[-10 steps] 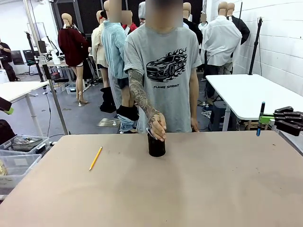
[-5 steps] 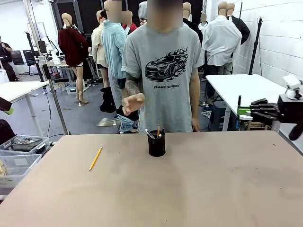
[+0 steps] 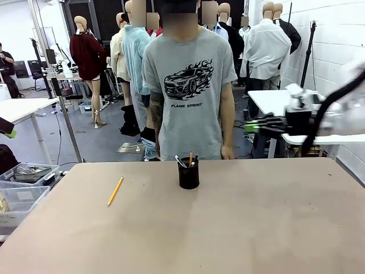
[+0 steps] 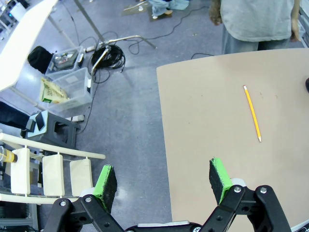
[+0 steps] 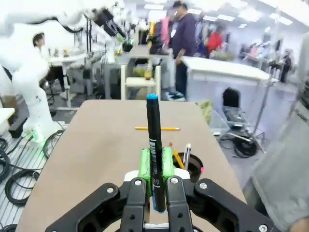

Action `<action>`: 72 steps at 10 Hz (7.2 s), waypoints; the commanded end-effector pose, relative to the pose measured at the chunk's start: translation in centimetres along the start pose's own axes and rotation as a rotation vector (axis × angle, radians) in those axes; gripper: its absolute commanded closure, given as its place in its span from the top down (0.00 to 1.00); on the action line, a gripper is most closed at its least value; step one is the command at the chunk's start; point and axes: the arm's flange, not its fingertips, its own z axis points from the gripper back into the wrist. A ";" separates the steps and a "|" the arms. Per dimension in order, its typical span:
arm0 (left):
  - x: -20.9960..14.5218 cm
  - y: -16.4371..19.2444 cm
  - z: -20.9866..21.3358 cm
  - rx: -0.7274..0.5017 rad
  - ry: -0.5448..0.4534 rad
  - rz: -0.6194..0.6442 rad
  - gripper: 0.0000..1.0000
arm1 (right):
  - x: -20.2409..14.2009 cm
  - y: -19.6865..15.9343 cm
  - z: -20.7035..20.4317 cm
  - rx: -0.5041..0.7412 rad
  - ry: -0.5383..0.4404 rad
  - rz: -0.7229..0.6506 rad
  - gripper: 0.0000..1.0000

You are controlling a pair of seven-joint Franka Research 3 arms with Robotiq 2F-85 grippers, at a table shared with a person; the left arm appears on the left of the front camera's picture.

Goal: Place the pens into the pen holder.
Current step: Pick up a writing instrument from the table and place it into the Pen holder.

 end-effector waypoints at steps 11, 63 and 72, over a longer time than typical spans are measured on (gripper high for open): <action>0.1 0.0 -0.1 0.006 -0.009 0.002 1.00 | -1.8 -7.2 -8.3 0.118 0.036 -0.051 0.00; 8.6 -16.2 -13.5 -0.037 0.358 -0.203 1.00 | 6.2 6.8 18.6 -0.938 0.968 -1.034 0.74; 7.8 -20.8 -21.1 -0.236 0.496 -0.109 1.00 | 6.2 6.8 18.6 -0.938 0.968 -1.034 0.74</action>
